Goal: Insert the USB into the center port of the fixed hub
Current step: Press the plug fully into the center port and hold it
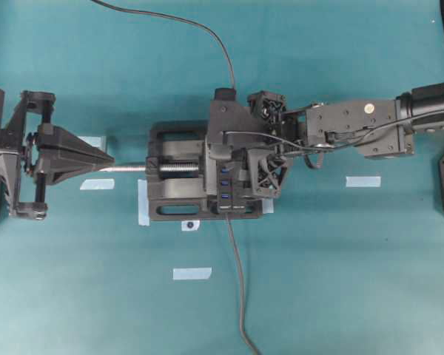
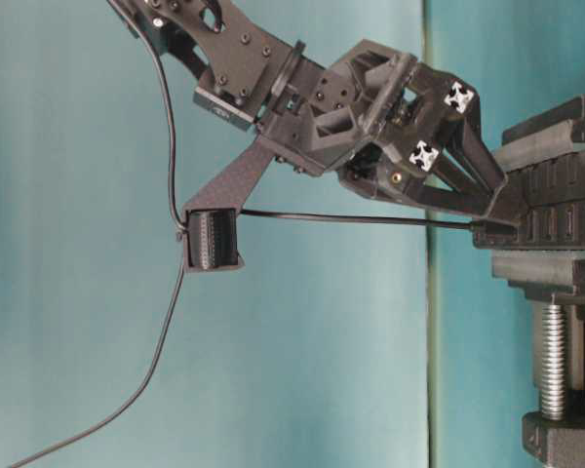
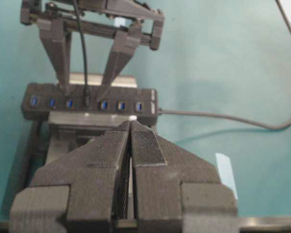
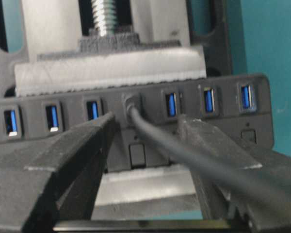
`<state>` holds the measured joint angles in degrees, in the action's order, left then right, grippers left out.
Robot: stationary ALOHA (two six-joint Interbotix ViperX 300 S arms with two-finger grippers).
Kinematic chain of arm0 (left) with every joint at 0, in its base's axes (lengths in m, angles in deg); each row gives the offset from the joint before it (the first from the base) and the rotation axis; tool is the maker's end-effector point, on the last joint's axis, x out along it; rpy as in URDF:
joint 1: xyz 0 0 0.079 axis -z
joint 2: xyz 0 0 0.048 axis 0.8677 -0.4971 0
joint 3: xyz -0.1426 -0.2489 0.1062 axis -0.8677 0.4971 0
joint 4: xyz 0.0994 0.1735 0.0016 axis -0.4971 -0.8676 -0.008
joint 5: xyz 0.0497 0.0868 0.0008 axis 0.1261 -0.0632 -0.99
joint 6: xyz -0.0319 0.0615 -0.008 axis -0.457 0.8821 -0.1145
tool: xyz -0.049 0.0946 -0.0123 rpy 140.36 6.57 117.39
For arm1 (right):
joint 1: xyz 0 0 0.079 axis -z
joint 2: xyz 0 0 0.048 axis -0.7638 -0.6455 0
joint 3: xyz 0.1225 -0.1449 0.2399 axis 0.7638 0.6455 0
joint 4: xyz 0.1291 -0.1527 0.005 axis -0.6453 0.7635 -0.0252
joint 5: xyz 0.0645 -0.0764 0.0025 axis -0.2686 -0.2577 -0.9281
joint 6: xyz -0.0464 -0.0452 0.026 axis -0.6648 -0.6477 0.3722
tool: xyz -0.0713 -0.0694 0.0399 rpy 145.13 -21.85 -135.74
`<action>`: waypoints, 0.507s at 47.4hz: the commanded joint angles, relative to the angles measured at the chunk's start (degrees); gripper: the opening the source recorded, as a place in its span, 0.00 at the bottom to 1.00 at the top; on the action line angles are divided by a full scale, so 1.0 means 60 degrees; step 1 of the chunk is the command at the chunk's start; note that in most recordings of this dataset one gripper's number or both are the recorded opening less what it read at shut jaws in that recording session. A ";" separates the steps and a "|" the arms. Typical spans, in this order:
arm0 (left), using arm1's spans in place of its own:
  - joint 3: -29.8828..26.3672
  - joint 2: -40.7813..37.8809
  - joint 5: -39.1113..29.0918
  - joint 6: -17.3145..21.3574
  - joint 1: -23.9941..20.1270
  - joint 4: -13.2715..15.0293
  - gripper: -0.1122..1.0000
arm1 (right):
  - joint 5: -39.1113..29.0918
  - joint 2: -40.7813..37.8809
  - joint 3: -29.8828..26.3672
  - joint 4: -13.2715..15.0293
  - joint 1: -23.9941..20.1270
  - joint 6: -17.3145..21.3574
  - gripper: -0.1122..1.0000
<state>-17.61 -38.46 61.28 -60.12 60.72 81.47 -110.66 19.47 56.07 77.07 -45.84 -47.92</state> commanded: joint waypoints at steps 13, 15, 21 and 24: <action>-0.0220 0.0015 0.0044 -0.0015 0.0015 0.0000 0.10 | 0.0029 0.0352 -0.0161 -0.0015 -0.0044 0.0015 0.77; -0.0220 0.0015 0.0044 -0.0015 0.0015 0.0000 0.10 | 0.0044 0.0381 -0.0176 -0.0015 -0.0044 0.0015 0.77; -0.0220 0.0015 0.0044 -0.0015 0.0015 0.0000 0.10 | 0.0029 0.0527 -0.0220 -0.0015 -0.0044 0.0029 0.77; -0.0234 0.0015 0.0044 -0.0015 0.0015 0.0000 0.10 | 0.0029 0.0630 -0.0220 -0.0015 -0.0044 0.0029 0.77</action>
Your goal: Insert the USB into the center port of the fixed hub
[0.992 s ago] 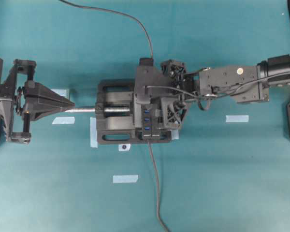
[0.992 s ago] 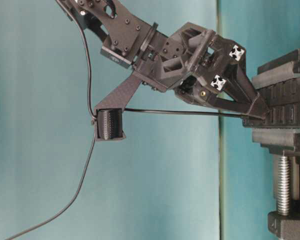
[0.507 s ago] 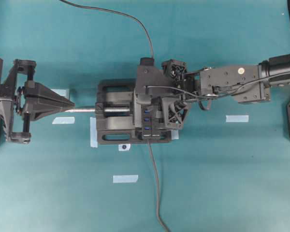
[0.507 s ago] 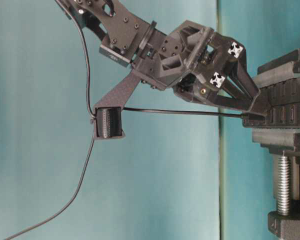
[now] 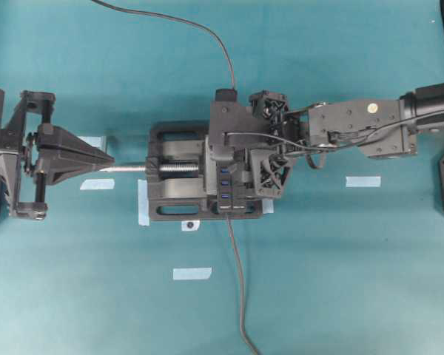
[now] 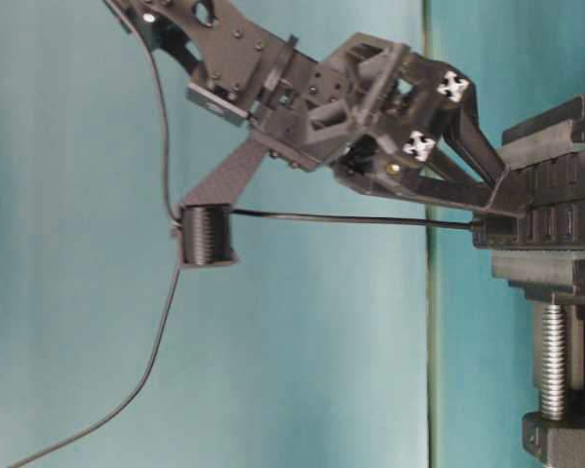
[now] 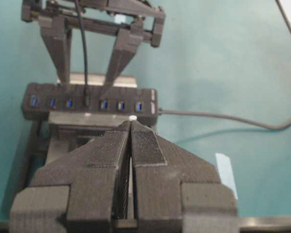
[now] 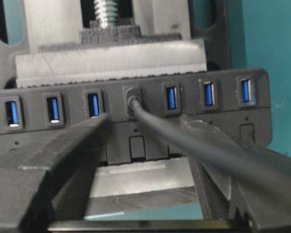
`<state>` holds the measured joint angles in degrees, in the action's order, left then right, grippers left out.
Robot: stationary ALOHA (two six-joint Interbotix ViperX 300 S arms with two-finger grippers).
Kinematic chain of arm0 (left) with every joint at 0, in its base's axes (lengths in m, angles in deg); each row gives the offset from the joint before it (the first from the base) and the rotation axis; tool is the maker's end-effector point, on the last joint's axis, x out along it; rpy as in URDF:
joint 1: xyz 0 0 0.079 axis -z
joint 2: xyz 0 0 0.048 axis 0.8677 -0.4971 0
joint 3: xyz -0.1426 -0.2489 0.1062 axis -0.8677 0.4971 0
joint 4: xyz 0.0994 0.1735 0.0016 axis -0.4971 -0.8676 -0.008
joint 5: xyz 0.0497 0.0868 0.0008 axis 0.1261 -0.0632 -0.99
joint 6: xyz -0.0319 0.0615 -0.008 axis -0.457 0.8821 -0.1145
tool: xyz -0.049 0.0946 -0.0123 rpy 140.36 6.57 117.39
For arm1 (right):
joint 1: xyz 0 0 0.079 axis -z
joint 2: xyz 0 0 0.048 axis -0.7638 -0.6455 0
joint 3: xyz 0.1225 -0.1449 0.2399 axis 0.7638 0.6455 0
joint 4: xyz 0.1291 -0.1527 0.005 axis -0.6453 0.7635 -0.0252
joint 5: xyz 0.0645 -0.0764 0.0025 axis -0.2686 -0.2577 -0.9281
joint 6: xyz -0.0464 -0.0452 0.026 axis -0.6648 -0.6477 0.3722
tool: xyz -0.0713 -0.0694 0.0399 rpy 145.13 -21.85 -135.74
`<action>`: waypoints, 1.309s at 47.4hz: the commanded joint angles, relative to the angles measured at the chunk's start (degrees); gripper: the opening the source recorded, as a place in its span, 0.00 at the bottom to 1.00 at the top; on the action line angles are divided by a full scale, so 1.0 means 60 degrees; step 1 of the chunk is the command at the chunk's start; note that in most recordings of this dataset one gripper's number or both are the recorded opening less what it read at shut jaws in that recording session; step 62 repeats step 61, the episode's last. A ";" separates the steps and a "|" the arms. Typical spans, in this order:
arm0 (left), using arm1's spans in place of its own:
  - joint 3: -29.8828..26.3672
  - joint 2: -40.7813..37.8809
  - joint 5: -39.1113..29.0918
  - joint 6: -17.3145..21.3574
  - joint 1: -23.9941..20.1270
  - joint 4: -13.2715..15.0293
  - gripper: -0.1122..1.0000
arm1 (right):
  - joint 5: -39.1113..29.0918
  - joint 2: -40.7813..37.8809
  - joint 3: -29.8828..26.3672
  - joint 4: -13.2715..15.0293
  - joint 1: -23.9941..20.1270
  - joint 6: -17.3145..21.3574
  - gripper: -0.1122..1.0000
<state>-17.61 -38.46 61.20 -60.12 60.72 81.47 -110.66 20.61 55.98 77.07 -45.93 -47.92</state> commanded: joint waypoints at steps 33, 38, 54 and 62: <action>-0.0234 0.0015 0.0059 -0.0015 0.0000 0.0000 0.10 | 0.0059 0.1934 0.0293 -0.0015 -0.0029 0.0088 0.77; -0.0234 0.0015 0.0059 -0.0015 0.0015 0.0000 0.10 | 0.0117 0.2168 0.0483 -0.0015 -0.0044 0.0088 0.77; -0.0234 0.0015 0.0059 -0.0015 0.0000 -0.0015 0.10 | 0.0835 0.2827 0.1040 -0.0015 -0.0044 0.0103 0.77; -0.0234 0.0015 0.0059 -0.0029 0.0015 0.0000 0.10 | 0.1084 0.3091 0.1318 -0.0015 -0.0044 0.0117 0.77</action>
